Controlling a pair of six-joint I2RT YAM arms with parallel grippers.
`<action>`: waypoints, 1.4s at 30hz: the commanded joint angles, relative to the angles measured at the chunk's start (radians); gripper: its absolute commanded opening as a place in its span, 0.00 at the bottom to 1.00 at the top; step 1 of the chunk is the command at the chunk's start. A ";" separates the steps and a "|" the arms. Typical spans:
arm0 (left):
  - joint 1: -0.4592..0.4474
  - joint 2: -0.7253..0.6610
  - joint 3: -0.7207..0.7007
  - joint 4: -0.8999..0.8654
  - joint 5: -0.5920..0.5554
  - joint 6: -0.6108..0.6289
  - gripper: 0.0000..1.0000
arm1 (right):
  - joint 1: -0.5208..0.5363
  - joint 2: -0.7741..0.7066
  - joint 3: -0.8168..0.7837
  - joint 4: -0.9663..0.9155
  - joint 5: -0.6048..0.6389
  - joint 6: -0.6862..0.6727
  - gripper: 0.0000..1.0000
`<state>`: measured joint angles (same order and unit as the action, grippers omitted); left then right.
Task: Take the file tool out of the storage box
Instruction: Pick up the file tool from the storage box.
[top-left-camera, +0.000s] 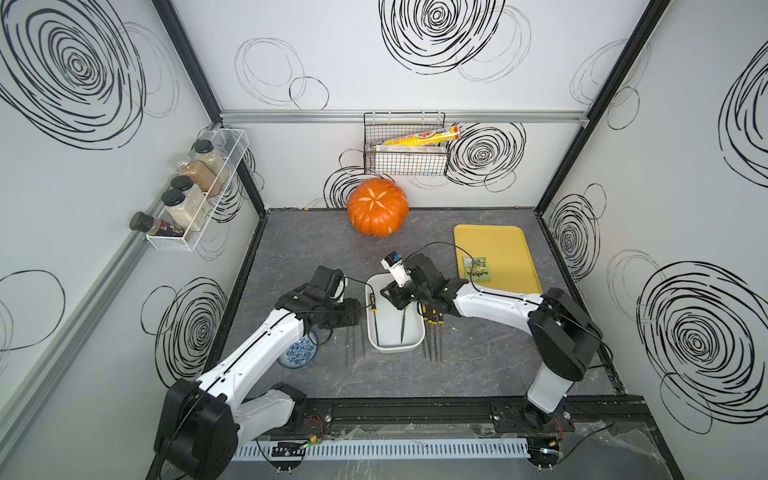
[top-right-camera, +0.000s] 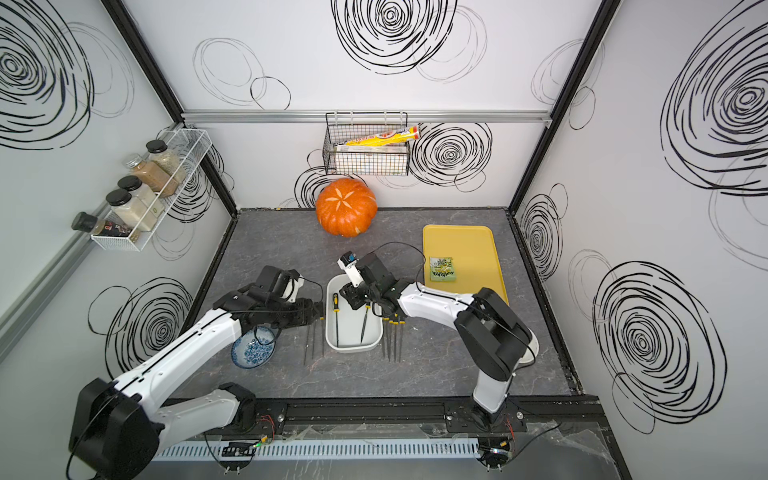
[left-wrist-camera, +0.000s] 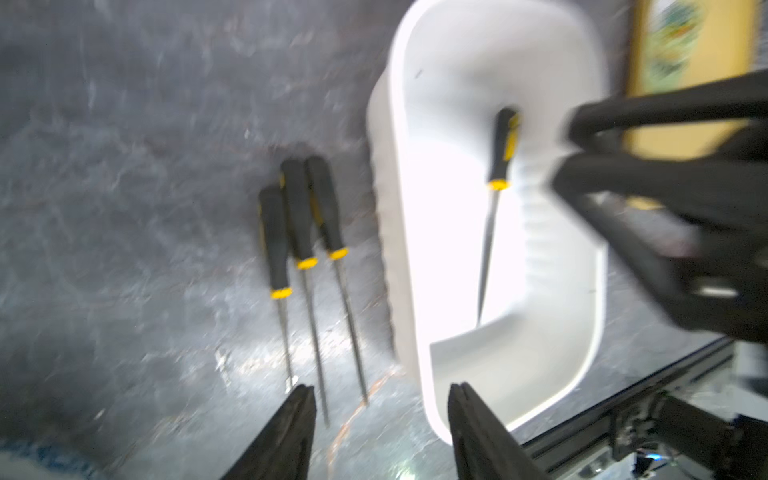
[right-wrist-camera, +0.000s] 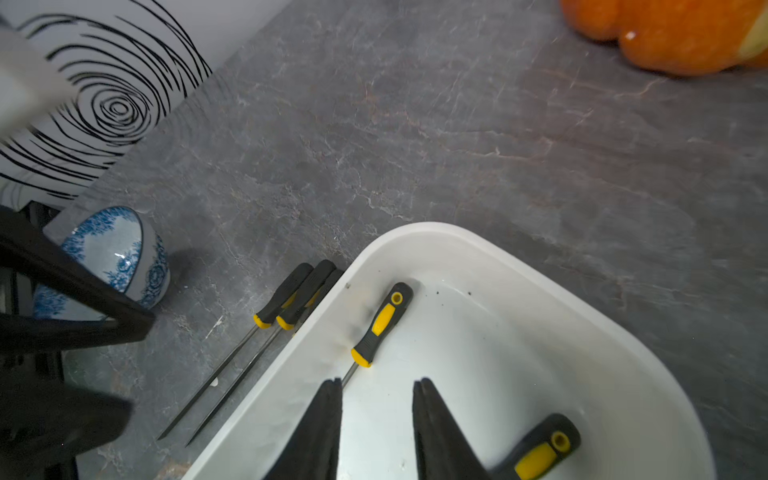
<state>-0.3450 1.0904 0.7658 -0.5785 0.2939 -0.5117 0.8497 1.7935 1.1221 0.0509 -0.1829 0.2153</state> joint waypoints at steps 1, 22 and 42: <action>0.062 -0.085 -0.073 0.242 0.154 -0.050 0.61 | 0.016 0.050 0.056 -0.103 -0.014 -0.008 0.33; 0.183 -0.320 -0.429 0.822 0.296 -0.228 0.70 | 0.026 0.351 0.305 -0.298 0.059 -0.013 0.38; 0.184 -0.315 -0.480 0.940 0.375 -0.299 0.71 | 0.029 0.428 0.374 -0.499 0.219 0.094 0.22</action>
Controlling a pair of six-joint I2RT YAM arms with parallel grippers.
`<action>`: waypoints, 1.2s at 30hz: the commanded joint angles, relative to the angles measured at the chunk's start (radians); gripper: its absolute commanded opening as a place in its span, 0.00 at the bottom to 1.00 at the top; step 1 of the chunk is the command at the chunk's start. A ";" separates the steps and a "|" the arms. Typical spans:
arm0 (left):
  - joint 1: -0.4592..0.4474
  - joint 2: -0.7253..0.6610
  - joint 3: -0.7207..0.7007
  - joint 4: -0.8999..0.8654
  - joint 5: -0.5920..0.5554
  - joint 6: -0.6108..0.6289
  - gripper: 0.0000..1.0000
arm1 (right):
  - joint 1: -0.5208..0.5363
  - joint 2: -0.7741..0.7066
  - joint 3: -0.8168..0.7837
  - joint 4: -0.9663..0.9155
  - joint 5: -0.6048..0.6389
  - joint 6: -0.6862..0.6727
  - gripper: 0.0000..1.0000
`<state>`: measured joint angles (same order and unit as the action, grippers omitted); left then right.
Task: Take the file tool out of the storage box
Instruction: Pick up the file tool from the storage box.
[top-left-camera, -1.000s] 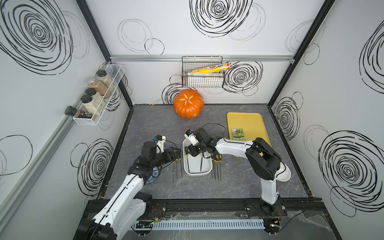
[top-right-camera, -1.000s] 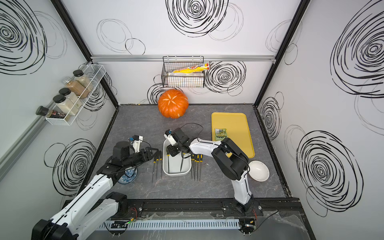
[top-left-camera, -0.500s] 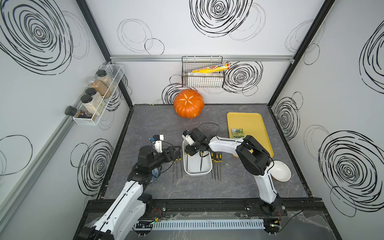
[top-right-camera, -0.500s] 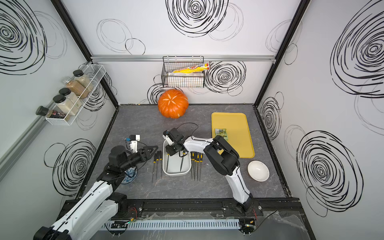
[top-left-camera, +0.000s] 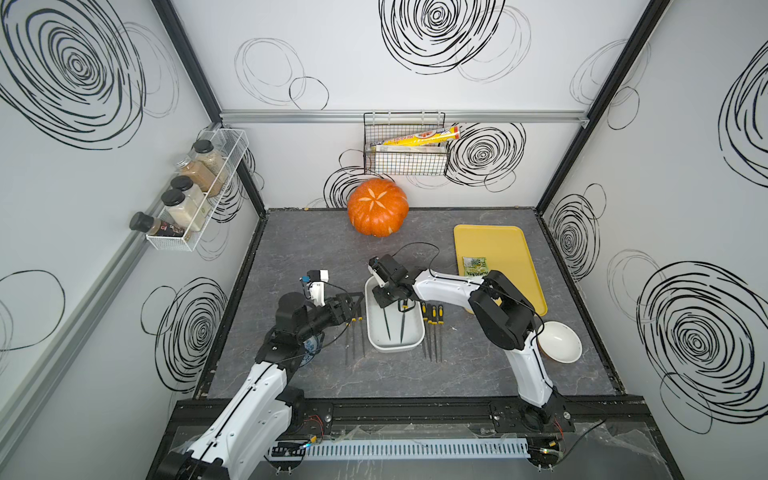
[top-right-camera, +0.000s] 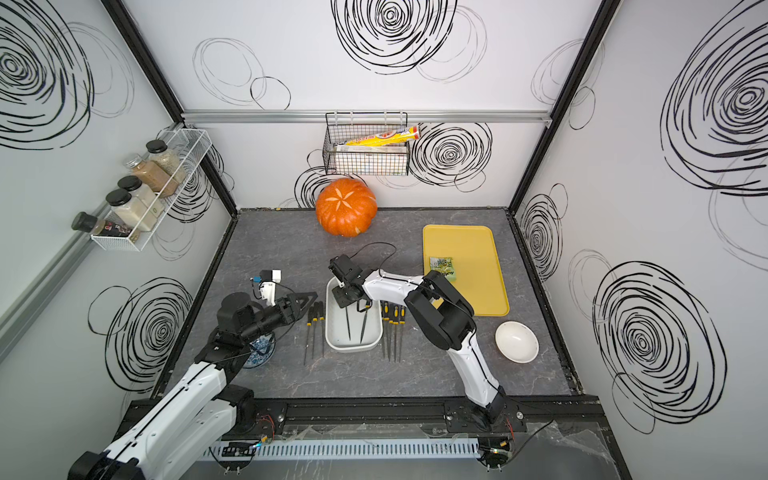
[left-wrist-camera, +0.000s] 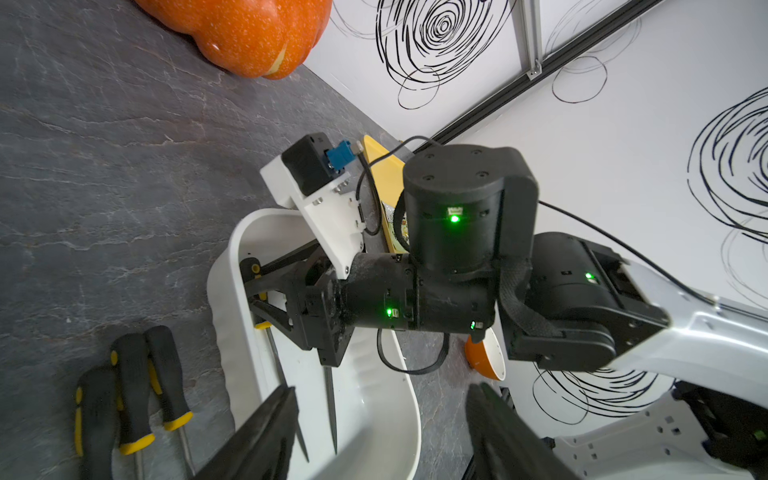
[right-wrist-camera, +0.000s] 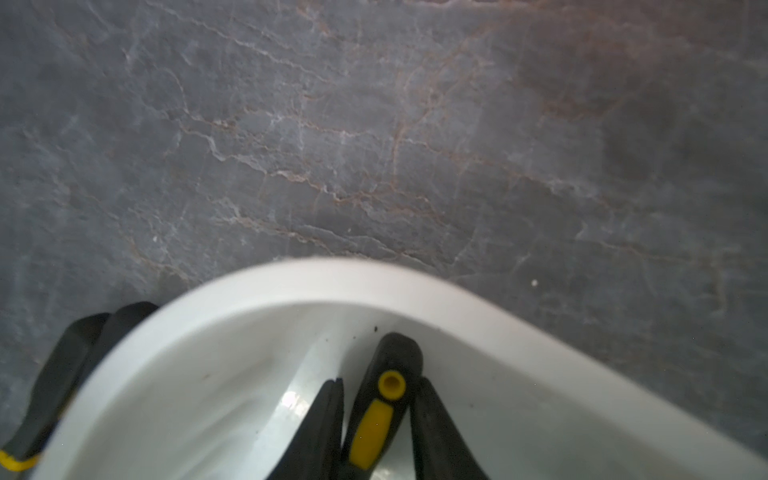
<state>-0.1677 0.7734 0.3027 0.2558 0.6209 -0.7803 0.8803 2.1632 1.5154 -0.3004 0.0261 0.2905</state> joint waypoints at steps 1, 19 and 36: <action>0.006 0.009 -0.016 0.106 0.054 -0.029 0.71 | -0.002 0.054 -0.025 -0.145 0.013 0.023 0.19; 0.002 0.066 -0.057 0.303 0.238 -0.080 0.73 | -0.049 -0.328 -0.201 0.193 -0.229 0.006 0.09; -0.243 0.213 0.025 0.232 0.105 0.051 0.70 | -0.095 -0.589 -0.578 0.948 -0.569 0.389 0.04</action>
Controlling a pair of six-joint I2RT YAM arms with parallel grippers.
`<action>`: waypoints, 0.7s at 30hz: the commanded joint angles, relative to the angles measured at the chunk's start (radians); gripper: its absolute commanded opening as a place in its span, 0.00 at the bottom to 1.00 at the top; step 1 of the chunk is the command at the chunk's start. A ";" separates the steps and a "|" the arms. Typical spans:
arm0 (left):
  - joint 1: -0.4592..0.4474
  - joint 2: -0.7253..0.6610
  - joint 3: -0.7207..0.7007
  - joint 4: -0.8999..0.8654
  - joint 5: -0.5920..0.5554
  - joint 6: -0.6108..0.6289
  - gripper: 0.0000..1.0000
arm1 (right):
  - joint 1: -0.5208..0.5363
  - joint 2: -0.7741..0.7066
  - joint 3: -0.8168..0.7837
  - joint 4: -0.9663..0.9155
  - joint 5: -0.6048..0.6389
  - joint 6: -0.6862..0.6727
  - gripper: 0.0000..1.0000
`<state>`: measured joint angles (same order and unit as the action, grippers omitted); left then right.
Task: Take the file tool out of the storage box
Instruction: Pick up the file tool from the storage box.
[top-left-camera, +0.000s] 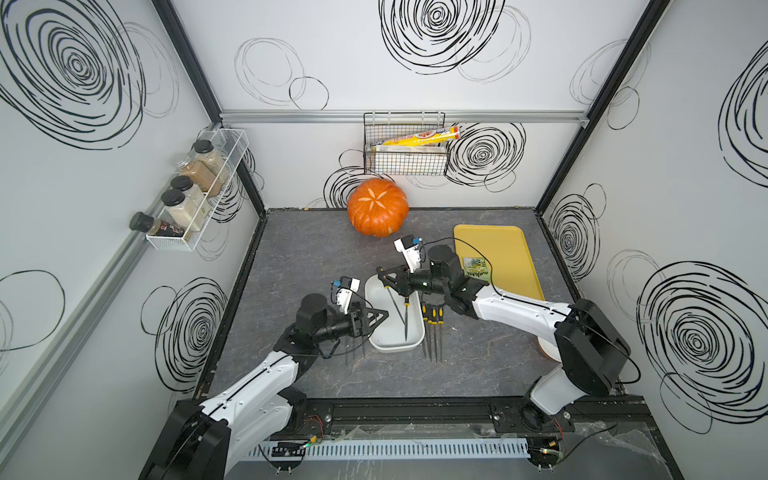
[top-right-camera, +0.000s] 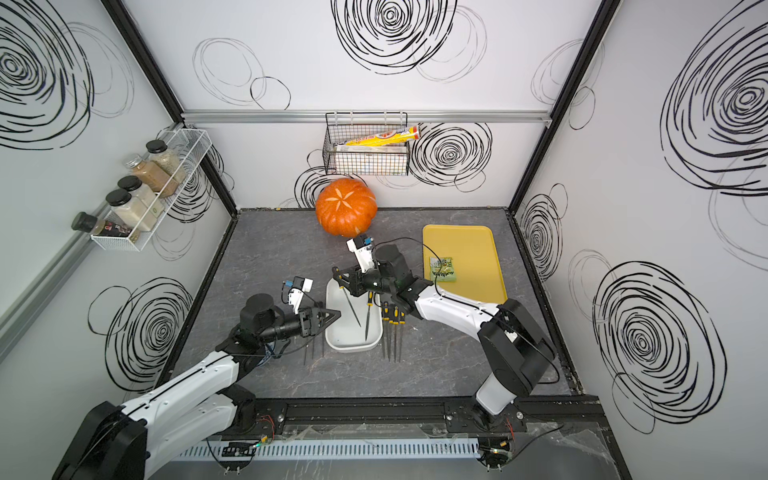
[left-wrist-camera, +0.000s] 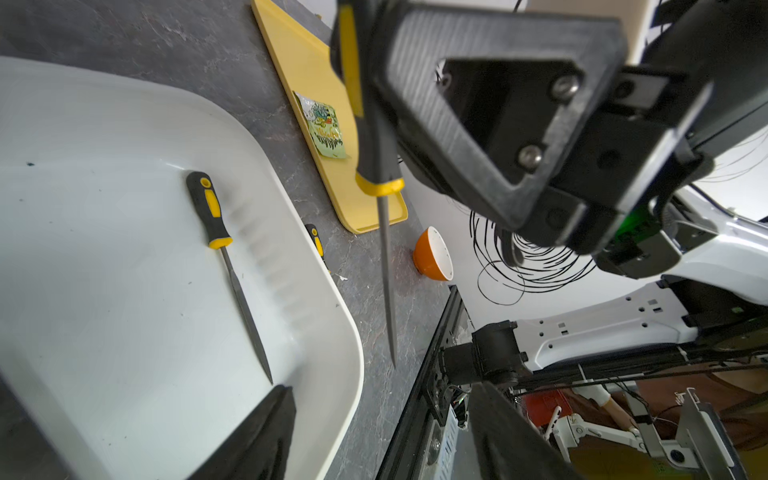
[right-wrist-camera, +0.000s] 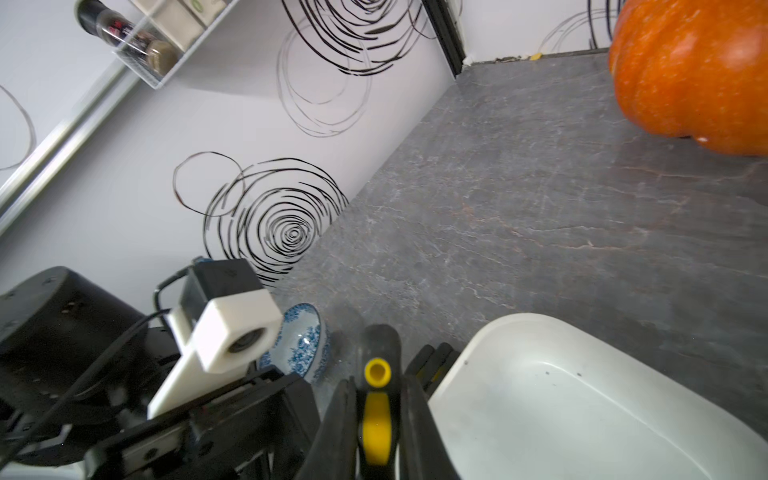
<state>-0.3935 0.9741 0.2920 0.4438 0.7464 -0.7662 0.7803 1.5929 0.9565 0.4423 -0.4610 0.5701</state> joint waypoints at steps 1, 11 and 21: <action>-0.027 0.018 0.037 0.041 -0.033 0.041 0.69 | 0.007 -0.017 -0.027 0.234 -0.095 0.118 0.04; -0.095 0.029 0.061 0.011 -0.111 0.088 0.50 | 0.028 -0.035 -0.133 0.463 -0.064 0.185 0.04; -0.128 0.081 0.072 0.033 -0.094 0.087 0.26 | 0.037 -0.030 -0.185 0.561 -0.017 0.196 0.05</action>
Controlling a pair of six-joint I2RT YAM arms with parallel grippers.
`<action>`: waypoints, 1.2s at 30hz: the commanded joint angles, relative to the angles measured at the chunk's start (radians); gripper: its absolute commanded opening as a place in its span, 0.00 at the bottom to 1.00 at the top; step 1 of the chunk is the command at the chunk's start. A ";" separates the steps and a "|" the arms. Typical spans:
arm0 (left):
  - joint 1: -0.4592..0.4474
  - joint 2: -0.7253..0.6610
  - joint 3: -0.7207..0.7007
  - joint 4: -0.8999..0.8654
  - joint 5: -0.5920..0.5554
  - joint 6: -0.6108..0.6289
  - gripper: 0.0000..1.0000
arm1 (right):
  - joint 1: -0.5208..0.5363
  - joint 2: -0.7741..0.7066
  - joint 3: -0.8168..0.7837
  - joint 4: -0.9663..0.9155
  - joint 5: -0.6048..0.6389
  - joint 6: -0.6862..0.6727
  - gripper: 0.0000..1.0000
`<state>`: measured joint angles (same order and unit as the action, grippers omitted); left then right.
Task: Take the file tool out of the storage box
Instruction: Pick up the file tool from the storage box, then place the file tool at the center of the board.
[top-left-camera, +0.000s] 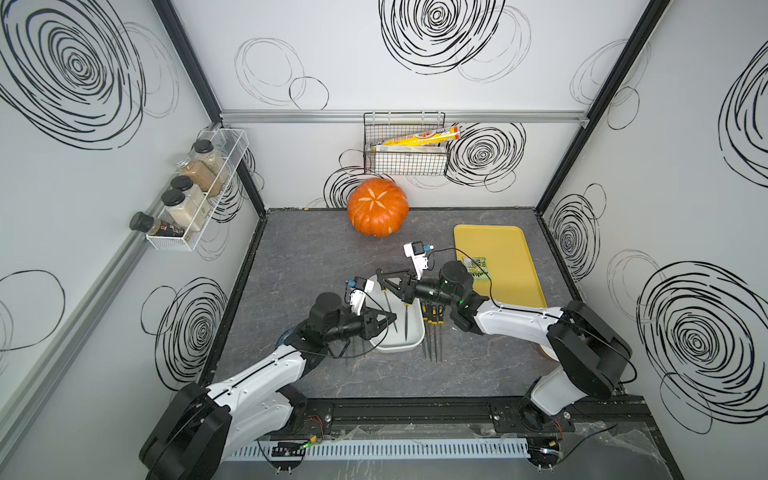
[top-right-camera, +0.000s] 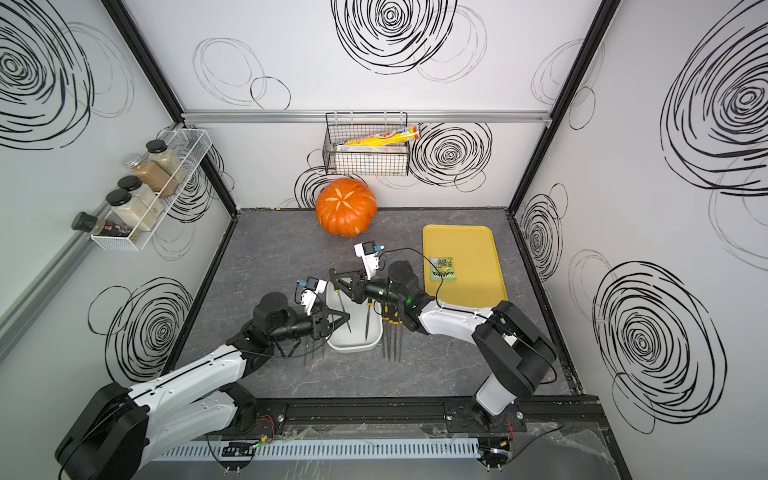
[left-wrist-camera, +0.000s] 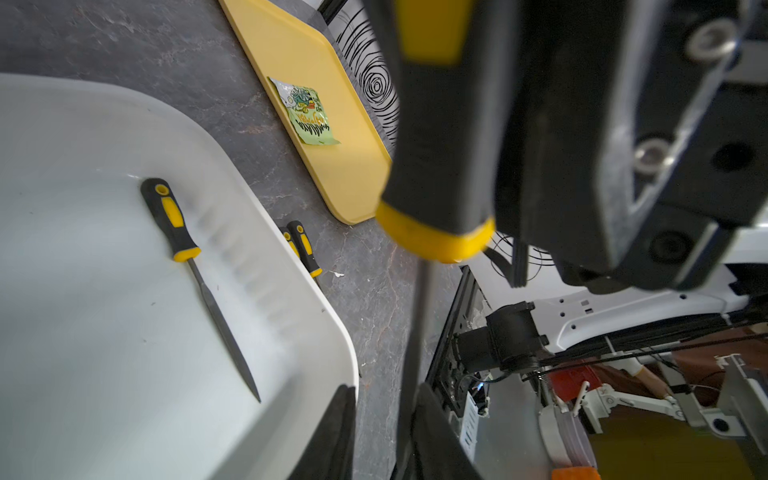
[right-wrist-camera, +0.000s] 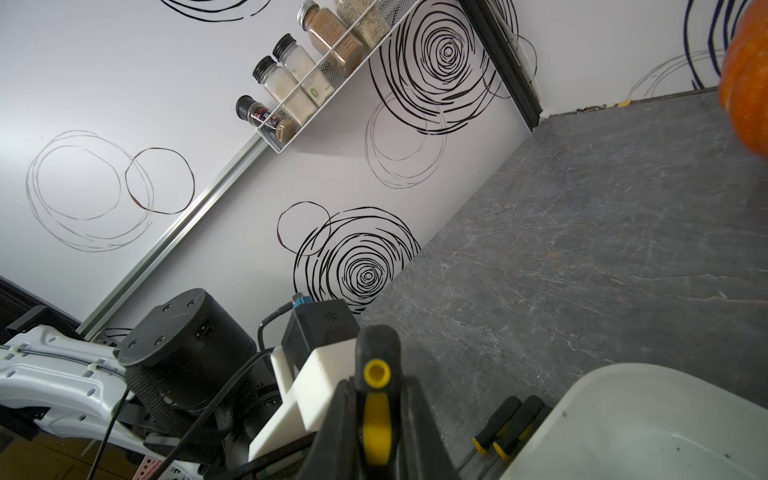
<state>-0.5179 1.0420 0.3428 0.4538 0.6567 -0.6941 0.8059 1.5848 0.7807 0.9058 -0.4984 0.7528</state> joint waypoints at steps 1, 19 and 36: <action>-0.005 0.012 0.021 0.026 -0.003 0.014 0.22 | 0.013 -0.028 -0.021 0.111 0.033 0.011 0.05; -0.002 -0.018 0.040 -0.037 -0.010 0.022 0.00 | 0.011 -0.092 -0.086 0.075 0.063 -0.015 0.39; 0.001 0.090 0.375 -1.222 -0.549 0.107 0.00 | -0.105 -0.275 0.051 -0.765 0.133 -0.440 0.44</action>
<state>-0.5262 1.1160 0.7368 -0.6086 0.1757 -0.6094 0.6998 1.3155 0.8371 0.2523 -0.3874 0.3840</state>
